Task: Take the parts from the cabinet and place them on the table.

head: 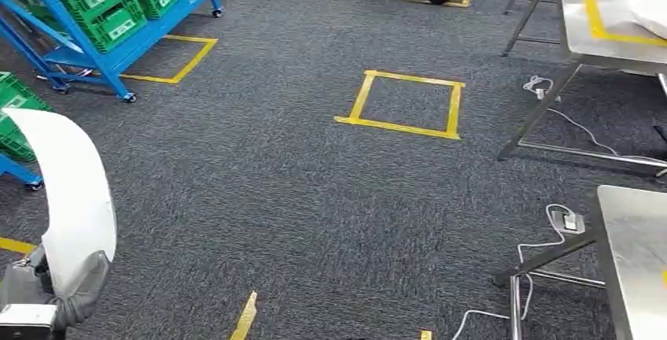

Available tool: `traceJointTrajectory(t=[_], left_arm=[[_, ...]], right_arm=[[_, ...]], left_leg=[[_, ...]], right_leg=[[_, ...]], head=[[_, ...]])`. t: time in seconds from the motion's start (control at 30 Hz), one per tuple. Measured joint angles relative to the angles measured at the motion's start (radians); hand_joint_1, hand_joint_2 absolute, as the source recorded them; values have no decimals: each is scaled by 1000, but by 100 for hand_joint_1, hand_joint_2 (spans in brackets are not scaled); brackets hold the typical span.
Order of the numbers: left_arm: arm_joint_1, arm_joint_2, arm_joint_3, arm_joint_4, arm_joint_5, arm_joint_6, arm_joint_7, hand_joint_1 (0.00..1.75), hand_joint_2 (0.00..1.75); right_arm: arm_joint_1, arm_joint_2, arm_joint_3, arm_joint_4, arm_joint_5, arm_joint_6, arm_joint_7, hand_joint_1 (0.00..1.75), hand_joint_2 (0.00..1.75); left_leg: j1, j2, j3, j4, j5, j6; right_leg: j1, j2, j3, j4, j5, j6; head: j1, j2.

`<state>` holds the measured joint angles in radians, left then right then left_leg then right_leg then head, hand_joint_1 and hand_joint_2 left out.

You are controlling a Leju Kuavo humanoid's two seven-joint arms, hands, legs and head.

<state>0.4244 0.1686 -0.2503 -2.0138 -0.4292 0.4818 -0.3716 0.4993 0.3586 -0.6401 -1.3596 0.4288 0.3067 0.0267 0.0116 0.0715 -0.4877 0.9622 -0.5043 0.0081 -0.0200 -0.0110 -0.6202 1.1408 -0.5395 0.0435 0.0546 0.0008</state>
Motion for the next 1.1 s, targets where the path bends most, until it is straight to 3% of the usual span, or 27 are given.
traceJointTrajectory(t=[0.03,0.07,0.1,0.13,0.2,0.23,0.27,0.3,0.37,0.4,0.43,0.47,0.5,0.53,0.57,0.6,0.7,0.73,0.77,0.8,0.87,0.9,0.93,0.97,1.03,1.07,1.1], left_arm=[[0,-1,2,0,2,-3,0,175,175],[1,-1,4,-1,2,-5,-1,175,175],[-1,-1,6,-1,3,-9,-1,175,175],[-5,-2,7,-1,2,-10,-1,175,175],[-7,-4,8,-1,4,-11,-1,175,175],[-7,-4,8,-1,4,-12,-1,175,175],[-6,-5,8,-1,4,-12,-2,175,175],[-5,-6,9,-1,4,-12,-3,175,175],[-5,-6,10,-1,5,-12,-2,175,175],[-4,-7,10,-1,5,-12,-2,175,175],[-4,-8,10,-1,5,-12,-2,175,175],[-5,-8,10,-1,5,-12,-2,175,175],[-4,-8,10,-1,4,-12,-2,175,175],[-5,-8,10,-1,4,-12,-2,175,175],[-4,-8,10,-1,5,-12,-2,175,175],[-3,-8,11,-1,5,-12,-2,175,175],[-7,-9,10,-1,4,-12,-2,175,175],[-6,-9,10,-1,4,-12,-2,175,175],[-8,-10,10,-1,2,-14,-2,175,175],[-7,-10,10,-1,-2,-17,-2,175,175],[-5,-13,11,-1,-3,-23,-3,175,175],[-6,-14,11,-1,-3,-28,-6,175,175],[-6,-15,11,0,-2,-32,-6,175,175],[-7,-16,11,0,-3,-41,-8,175,175],[-11,-19,11,1,-6,-53,-8,175,175],[-13,-22,12,1,-11,-59,-8,175,175],[-13,-24,16,1,-15,-64,-7,175,175]], right_arm=[[-5,0,-2,1,-3,1,-8,0,175],[-16,0,-2,5,-4,2,-13,0,175],[-23,0,-2,6,-4,2,-15,0,175],[-25,0,-4,7,-5,2,-19,0,175],[-24,0,-12,8,-5,1,-18,0,175],[-24,0,-14,8,-5,1,-18,0,175],[-25,0,-14,8,-6,0,-18,0,175],[-30,0,-13,8,-5,3,-19,0,175],[-36,0,-12,10,-6,2,-19,0,175],[-37,0,-12,10,-6,2,-19,0,175],[-36,0,-12,12,-5,2,-19,0,175],[-37,1,-12,13,-5,2,-19,0,175],[-37,1,-12,14,-5,2,-19,0,175],[-37,2,-12,14,-5,2,-19,0,175],[-38,4,-11,15,-5,2,-19,0,175],[-43,3,-12,15,-5,2,-19,0,175],[-35,3,-17,15,-5,1,-19,0,175],[-34,3,-18,15,-5,2,-19,0,175],[-33,3,-20,15,-3,1,-20,0,175],[-35,3,-19,15,-3,1,-21,0,175],[-38,3,-19,16,2,2,-23,0,175],[-38,3,-20,17,2,3,-25,0,175],[-37,3,-20,19,3,3,-26,0,175],[-36,3,-21,21,5,2,-27,0,175],[-37,3,-22,23,3,-3,-26,0,175],[-37,3,-21,24,-3,-13,-21,0,175],[-41,3,-20,26,-9,-20,-14,0,175]], left_leg=[[0,10,5,1,-3,-6],[-9,19,6,5,-9,-14],[-11,26,9,9,-11,-22],[-11,34,12,8,-11,-26],[-5,48,18,6,-13,-35],[2,24,16,13,-25,-46],[2,-25,4,46,-57,-47],[2,-52,-26,118,-102,-46],[1,-65,-104,290,-174,-44],[0,-65,-130,338,-182,-42],[0,-67,-132,335,-161,-37],[-2,-69,-115,287,-118,-31],[-4,-77,-82,205,-64,-24],[-7,-101,-45,113,-11,-17],[-8,-148,-26,56,7,-10],[-5,-152,-18,31,1,-7],[-10,-129,-21,23,-2,-4],[1,-115,-16,6,8,2],[-1,-100,-13,1,10,4],[-2,-87,-13,1,9,10],[-4,-58,-16,2,8,12],[-4,-44,-17,2,7,12],[-4,-33,-17,2,7,11],[-4,-20,-16,2,5,8],[-2,1,-10,4,0,0],[-5,8,-4,8,-4,-7],[-11,15,-6,14,-11,-16]], right_leg=[[-3,-30,55,-90,31,3],[2,-73,79,-138,21,1],[0,-52,83,-137,30,-14],[2,-45,80,-134,28,-20],[7,-28,68,-136,28,-32],[2,-21,81,-140,33,-41],[3,-12,79,-140,37,-47],[4,-2,77,-140,40,-51],[9,20,74,-139,41,-56],[12,32,74,-139,42,-57],[14,45,75,-139,42,-57],[16,58,77,-138,42,-57],[17,72,81,-138,42,-57],[17,84,84,-138,42,-57],[16,93,68,-138,42,-57],[21,106,75,-132,42,-52],[14,134,54,-140,55,-31],[16,131,47,-134,51,-28],[21,76,36,-114,32,-27],[20,41,6,-55,-13,-21],[15,23,-66,99,-90,-11],[12,21,-93,160,-109,-6],[8,19,-96,169,-102,-2],[4,16,-74,132,-74,2],[-2,-8,32,-49,7,7],[-3,-48,78,-125,24,10],[1,-48,86,-136,19,-1]], head=[[1,0],[2,0],[-3,0],[-10,0],[-7,0],[-7,0],[-10,0],[-10,0],[-12,0],[-12,0],[-11,0],[-11,0],[-11,0],[-12,0],[-11,0],[-10,0],[-11,0],[-9,0],[-9,0],[-5,0],[-6,0],[-6,0],[-5,0],[-7,0],[-7,0],[-5,0],[-5,0]])
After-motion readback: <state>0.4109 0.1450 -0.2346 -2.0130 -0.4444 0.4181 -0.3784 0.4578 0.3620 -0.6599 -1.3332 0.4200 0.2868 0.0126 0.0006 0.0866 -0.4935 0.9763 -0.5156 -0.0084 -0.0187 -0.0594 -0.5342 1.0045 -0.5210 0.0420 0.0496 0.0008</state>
